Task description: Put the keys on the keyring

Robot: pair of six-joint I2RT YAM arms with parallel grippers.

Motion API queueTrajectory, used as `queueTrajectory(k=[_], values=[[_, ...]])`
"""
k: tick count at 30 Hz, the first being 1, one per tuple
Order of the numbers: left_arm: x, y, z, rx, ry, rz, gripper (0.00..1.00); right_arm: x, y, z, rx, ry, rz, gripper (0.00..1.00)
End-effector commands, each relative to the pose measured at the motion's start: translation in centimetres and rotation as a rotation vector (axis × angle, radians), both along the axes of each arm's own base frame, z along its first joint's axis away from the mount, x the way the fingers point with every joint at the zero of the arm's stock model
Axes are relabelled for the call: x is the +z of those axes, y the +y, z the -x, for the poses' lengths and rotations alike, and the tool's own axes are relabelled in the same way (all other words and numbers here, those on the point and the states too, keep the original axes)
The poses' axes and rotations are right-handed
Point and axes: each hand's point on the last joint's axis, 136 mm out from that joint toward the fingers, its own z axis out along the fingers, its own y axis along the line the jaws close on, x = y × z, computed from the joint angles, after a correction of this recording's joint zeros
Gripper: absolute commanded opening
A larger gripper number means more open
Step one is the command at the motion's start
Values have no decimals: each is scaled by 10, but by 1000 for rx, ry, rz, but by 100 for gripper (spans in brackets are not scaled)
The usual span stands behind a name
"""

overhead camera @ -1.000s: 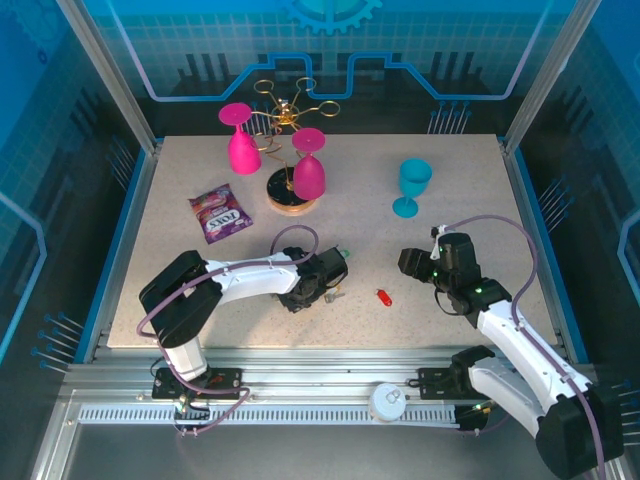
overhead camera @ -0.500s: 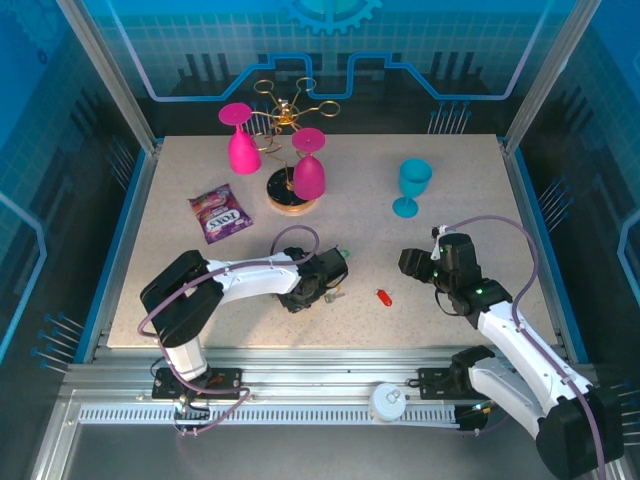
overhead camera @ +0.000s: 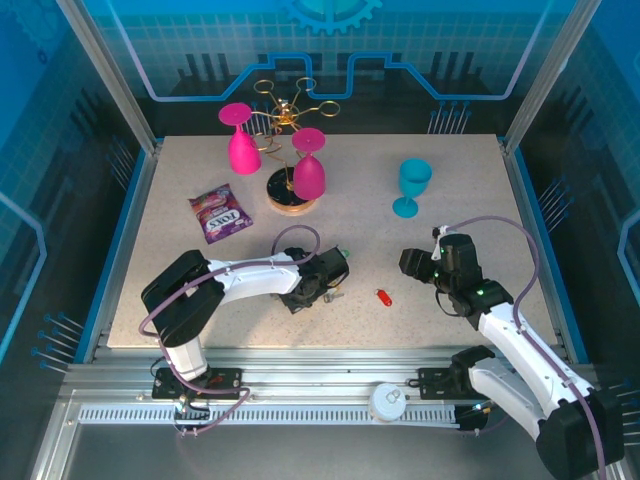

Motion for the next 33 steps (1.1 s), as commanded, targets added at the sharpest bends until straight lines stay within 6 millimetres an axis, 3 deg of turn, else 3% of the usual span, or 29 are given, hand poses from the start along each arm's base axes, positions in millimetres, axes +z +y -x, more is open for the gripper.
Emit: queueTrajectory(k=[1, 15, 17, 19, 22, 33], values=[[2, 21, 15, -14, 51, -86, 8, -6, -4, 4, -20, 14, 3, 64], [23, 36, 23, -58, 23, -84, 3, -7, -4, 5, -22, 18, 0, 64], [24, 31, 20, -93, 9, -67, 10, -7, -4, 5, -23, 16, -3, 64], [25, 21, 14, -143, -9, -37, 29, -6, -3, 5, -22, 16, -6, 63], [23, 12, 10, -175, -7, -12, 39, -6, -4, 5, -22, 17, -4, 63], [10, 23, 14, -85, 31, -22, 31, -4, -7, 9, -32, 11, 1, 63]])
